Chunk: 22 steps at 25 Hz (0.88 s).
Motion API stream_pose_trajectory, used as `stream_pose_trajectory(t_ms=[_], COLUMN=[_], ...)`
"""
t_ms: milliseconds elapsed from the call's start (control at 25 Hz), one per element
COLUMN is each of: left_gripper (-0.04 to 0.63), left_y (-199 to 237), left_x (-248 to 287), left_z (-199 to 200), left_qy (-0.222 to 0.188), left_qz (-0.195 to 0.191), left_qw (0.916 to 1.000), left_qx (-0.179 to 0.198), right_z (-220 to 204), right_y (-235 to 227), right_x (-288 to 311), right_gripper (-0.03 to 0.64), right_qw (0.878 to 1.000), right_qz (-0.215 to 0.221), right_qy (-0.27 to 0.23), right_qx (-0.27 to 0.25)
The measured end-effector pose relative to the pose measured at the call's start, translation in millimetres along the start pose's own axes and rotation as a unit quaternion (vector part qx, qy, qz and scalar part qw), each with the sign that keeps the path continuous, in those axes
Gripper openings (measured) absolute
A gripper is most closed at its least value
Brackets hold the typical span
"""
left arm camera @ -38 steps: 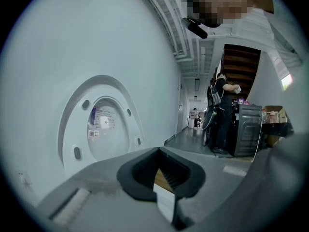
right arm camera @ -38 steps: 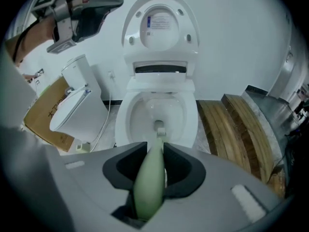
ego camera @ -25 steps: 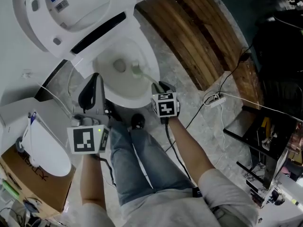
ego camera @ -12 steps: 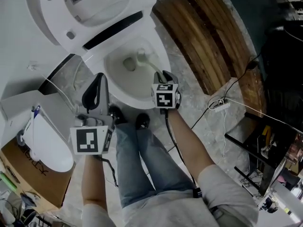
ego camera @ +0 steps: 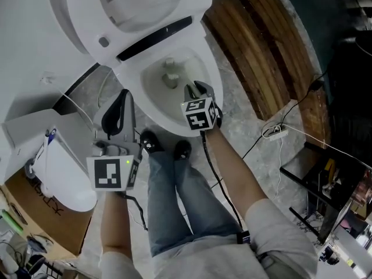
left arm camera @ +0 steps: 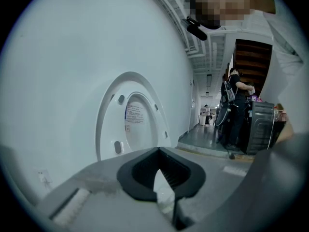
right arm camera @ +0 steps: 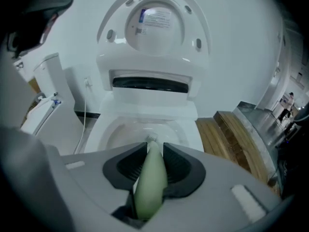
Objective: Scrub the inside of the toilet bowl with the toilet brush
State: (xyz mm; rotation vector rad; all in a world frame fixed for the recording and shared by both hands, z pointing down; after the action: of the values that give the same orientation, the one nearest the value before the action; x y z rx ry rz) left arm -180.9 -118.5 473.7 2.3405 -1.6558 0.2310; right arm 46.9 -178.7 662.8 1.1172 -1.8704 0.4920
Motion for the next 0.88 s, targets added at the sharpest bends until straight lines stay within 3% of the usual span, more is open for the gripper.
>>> stream_pose_trajectory(t_ms=[200,640,880], left_gripper=[0.005,0.005,0.005], left_y=[5.4,10.4,24.2], left_x=[1.1,3.9,2.1], left_z=[-3.8,-8.9,-12.6], left_qy=[-0.001,0.005,0.008], left_qz=[-0.002,-0.011,-0.005], left_qw=[1.0000,0.9999,0.9999], left_qx=[-0.009,-0.012,-0.008], right_z=[4.3,-29.4,-17.0], right_y=[24.3,2.8,17.1], right_x=[-0.6,12.0,28.9], right_gripper=[0.104,0.104,0.104], right_qw=[0.997,0.999,0.998], right_qz=[0.056,-0.013,-0.003], right_qy=[-0.004,0.051,0.051], right_qx=[-0.051,-0.010,-0.025])
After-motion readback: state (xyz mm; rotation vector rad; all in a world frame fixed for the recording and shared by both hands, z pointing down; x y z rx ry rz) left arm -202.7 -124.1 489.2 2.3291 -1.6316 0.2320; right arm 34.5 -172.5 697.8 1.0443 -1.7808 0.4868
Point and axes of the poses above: the fingertips, and each gripper's own axes: x forward along the fingers, y to its left, z out of its top, the point moved 9 cm from there along -x, backward along the fingers, and after that the axes turned 2 degrees about y, right-handed, at the moved point
